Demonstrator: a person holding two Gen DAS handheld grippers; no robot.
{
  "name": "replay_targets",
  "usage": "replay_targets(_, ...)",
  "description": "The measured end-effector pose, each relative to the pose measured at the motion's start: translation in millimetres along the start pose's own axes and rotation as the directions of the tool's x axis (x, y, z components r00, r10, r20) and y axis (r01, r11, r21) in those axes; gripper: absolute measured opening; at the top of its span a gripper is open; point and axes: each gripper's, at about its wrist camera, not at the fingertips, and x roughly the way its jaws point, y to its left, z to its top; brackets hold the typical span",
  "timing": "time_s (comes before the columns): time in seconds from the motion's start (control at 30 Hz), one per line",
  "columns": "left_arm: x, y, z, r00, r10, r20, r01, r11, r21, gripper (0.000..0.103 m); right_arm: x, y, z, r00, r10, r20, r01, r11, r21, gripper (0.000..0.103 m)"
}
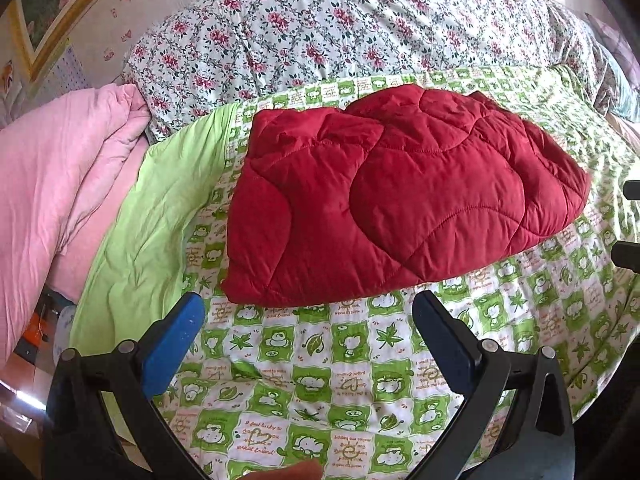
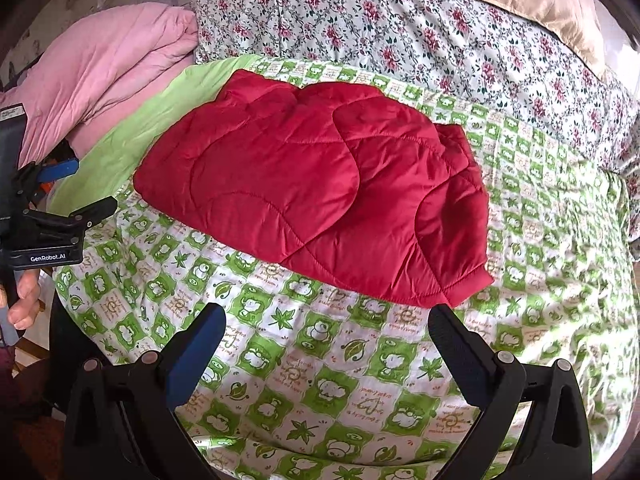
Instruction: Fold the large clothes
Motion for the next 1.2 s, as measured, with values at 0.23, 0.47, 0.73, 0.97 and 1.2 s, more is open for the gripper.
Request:
replay_targets(0.23,-4.1,1.3,4.7,1.0,-0.007,0.007,0.007,1.0,-0.009,0.103,-4.3,3.8,4.8,1.0,0.002,0.0,-0.002,1.0,-0.017,0.102)
replay_targets(0.47,-6.6,-0.1,8.1,1.0,-0.009,0.016,0.009,1.0,-0.005,0.103,-6.9,6.8,8.2,1.0,0.004,0.001,-0.004,0.999,-0.036,0.102)
replay_targets(0.73,-5.8,0.1,11.6,1.0,-0.009,0.018,0.009,1.0,-0.009,0.103,-7.9,7.6,12.3,1.0,0.001,0.007,-0.001,0.999,-0.043,0.102)
replay_targets(0.97,-4.1,1.3,14.3,1.0,-0.009,0.018,0.01,1.0,-0.016,0.103,-7.5,6.8,16.5,1.0,-0.001,0.013,0.001,0.999,-0.044,0.102)
replay_targets(1.2,-2.6,3.2,16.3,1.0,-0.011,0.015,0.011,1.0,-0.021,0.103,-5.2,5.6,18.7,1.0,-0.001,0.013,0.002,0.999,-0.041,0.102)
